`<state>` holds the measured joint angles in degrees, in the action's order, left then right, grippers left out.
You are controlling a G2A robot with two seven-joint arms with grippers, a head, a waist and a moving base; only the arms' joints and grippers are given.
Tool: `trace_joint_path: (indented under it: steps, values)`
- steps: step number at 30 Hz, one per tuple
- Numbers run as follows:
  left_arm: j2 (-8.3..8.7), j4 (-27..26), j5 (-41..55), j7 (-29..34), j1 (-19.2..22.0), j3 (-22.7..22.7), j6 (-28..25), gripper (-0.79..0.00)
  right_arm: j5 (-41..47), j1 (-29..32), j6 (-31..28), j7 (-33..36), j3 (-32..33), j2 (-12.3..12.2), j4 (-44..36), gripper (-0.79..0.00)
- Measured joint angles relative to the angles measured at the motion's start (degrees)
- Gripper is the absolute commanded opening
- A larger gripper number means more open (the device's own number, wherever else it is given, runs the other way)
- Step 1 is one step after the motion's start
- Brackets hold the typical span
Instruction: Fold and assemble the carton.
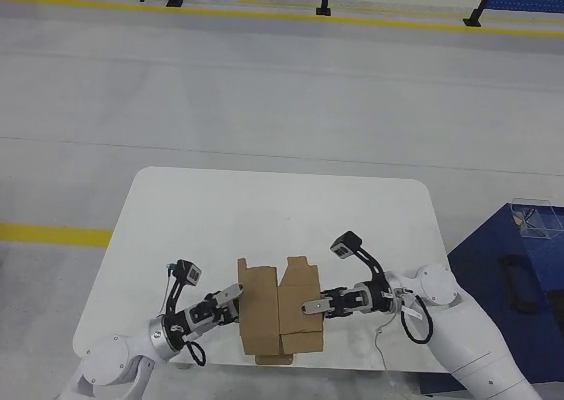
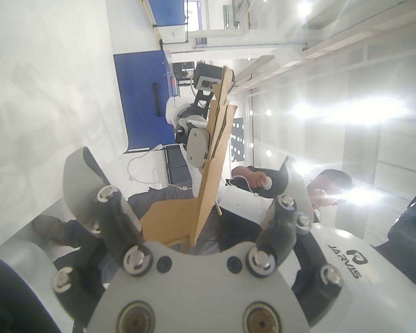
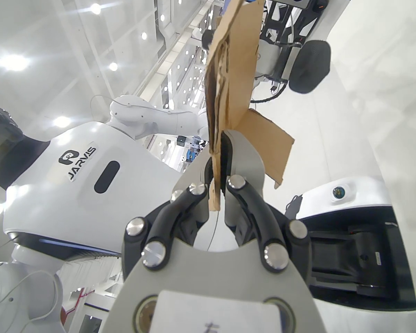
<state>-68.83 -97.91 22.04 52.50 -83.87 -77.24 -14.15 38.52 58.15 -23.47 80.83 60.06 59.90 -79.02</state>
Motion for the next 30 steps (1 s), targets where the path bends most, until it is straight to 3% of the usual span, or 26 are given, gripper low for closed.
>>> trace_joint_path:
  steps: [10,11,12,13,25,27,30]
  values:
    - [0.27,-2.06,0.43,-0.01,-1.6,0.92,-2.15,-0.785,3.1,-0.49,-0.25,-0.25,-0.36,-0.66,0.33,-0.785]
    - [0.27,-2.06,0.43,-0.01,-1.6,0.91,-2.14,-0.785,3.4,-0.52,-0.13,-0.13,-0.36,-0.7,0.33,-0.745]
    - [0.27,-2.06,0.41,-0.02,-1.6,0.92,-2.14,-0.785,3.49,-0.59,-0.08,-0.08,-0.38,-0.73,0.35,-0.092]
    - [0.26,-2.06,0.38,-0.03,-1.59,0.93,-2.14,-0.785,3.32,-0.7,-0.1,-0.1,-0.42,-0.77,0.41,0.0]
    - [0.12,-2.53,1.23,-0.89,-1.83,1.24,-2.37,-0.785,2.87,-0.78,-0.45,-0.47,-0.17,-0.79,0.37,0.0]
    - [-0.28,-3.37,4.7,-3.9,-2.63,2.14,-4.19,-0.785,0.98,-0.71,-3.2,-3.43,1.64,-0.87,0.14,0.0]
    - [-1.17,-3.26,9.41,-10.18,-4.04,4.56,-10.95,-0.785,-4.76,0.79,-11.44,-14.88,5.35,-1.02,-0.74,0.0]
